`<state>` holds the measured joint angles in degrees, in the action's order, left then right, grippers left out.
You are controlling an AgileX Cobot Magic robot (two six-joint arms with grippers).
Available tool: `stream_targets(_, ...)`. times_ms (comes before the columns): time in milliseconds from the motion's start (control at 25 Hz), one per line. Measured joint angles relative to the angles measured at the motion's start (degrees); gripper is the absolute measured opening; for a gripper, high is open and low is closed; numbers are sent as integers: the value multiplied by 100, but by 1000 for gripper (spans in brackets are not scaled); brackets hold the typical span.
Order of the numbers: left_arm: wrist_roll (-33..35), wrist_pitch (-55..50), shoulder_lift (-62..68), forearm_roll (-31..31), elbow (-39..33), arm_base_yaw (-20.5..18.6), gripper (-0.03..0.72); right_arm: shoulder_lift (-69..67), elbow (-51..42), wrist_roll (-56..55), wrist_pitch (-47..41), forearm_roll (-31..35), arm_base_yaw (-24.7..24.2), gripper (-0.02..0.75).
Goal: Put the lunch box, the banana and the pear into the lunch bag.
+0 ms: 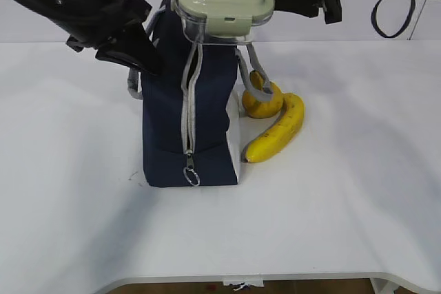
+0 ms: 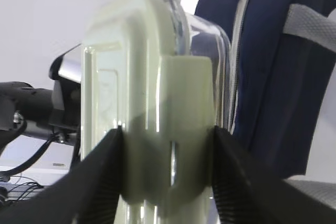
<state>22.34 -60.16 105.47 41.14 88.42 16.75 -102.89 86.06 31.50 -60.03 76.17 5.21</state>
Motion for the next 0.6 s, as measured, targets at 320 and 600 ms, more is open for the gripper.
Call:
stream_targets(320,0,-32,0,0,0,0,8,-383,-2,45,730,45,333,372)
stream_targets(600,0,-32,0,-12,0,0,8,-591,-12,91,1248,-446,250,372)
